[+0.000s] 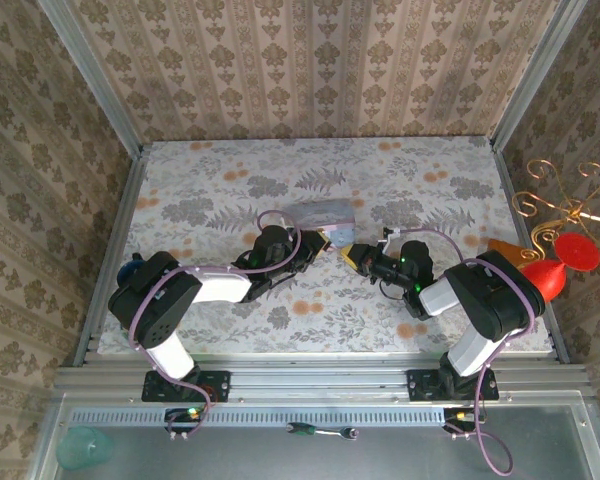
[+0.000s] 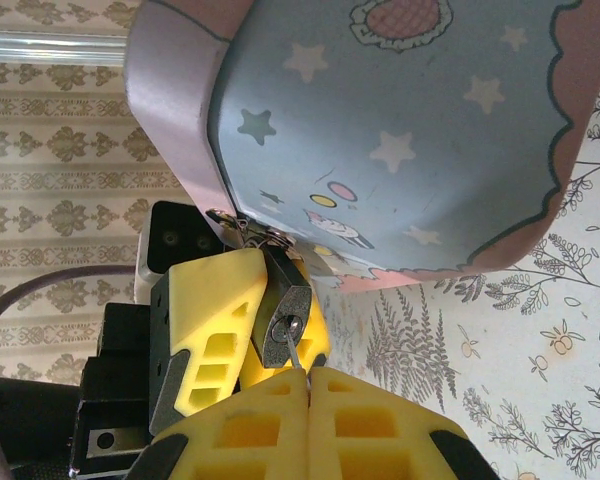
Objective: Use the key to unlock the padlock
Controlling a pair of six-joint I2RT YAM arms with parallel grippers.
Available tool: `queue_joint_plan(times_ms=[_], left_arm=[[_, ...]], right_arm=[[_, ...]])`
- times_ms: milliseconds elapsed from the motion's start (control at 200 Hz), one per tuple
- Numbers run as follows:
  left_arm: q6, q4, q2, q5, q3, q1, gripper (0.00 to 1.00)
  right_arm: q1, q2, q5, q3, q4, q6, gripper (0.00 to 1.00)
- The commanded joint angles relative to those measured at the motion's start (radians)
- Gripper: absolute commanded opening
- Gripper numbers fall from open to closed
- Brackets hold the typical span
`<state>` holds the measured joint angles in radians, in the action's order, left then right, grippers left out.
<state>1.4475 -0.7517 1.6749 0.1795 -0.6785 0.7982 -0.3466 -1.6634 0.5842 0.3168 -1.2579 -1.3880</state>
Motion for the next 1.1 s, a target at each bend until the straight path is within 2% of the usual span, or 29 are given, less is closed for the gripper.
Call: queue_joint_plan(times_ms=[0, 1095], left_arm=[[0.004, -0.074, 0.009, 0.026, -0.033, 0.002, 0.00], [0.007, -0.082, 0.006, 0.031, -0.041, 0.009, 0.00]], right_arm=[[0.004, -0.005, 0.008, 0.013, -0.028, 0.009, 0.00], [0.006, 0.001, 0.005, 0.027, -0.031, -0.001, 0.00]])
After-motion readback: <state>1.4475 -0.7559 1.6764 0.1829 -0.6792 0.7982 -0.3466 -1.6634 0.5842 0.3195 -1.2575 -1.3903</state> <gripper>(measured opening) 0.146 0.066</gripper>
